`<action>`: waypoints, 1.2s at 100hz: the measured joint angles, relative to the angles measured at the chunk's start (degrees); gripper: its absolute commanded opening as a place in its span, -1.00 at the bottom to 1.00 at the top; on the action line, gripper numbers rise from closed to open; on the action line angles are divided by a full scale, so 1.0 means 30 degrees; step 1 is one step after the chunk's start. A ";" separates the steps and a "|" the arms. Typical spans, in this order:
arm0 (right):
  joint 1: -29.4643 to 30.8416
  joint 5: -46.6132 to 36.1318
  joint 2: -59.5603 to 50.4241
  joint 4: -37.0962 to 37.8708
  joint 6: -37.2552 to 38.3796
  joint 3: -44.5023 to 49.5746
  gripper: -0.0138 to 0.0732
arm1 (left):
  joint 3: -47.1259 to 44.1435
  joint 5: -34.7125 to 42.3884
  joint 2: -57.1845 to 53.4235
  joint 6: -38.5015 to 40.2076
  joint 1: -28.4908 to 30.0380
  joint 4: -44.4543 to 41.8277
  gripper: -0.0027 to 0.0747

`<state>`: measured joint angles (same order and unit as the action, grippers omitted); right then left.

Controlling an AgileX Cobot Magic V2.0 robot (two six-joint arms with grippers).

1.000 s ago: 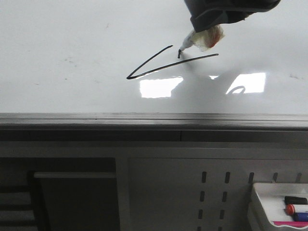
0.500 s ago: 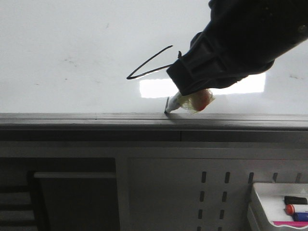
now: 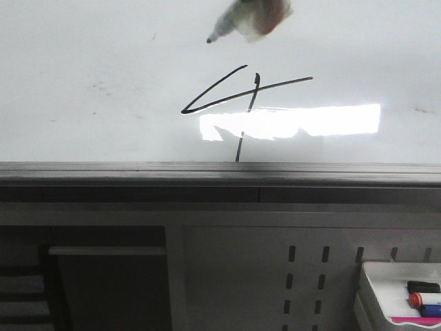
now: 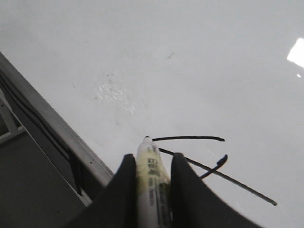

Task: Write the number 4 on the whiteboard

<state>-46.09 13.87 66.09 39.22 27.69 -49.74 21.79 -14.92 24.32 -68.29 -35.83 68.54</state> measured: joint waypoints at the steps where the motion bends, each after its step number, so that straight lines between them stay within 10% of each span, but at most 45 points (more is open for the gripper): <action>1: -0.0114 0.0040 -0.0034 0.0000 0.0000 0.0000 -0.81 | 0.0043 -0.0057 0.0061 0.0000 0.0000 -0.0043 0.18; 35: -0.3813 0.1374 -0.0417 0.0770 -0.0186 0.0000 -0.85 | 0.3776 -0.7139 0.5663 0.0000 0.0000 -0.4709 -0.08; 120: -0.9633 0.2407 -0.2599 0.0112 -0.0745 0.0000 -0.85 | 0.9511 -1.2490 0.7767 -0.0036 0.0000 -0.8042 -0.07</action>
<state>-74.99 21.09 58.29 39.56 25.46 -49.74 50.33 -52.39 47.62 -68.39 -35.83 44.41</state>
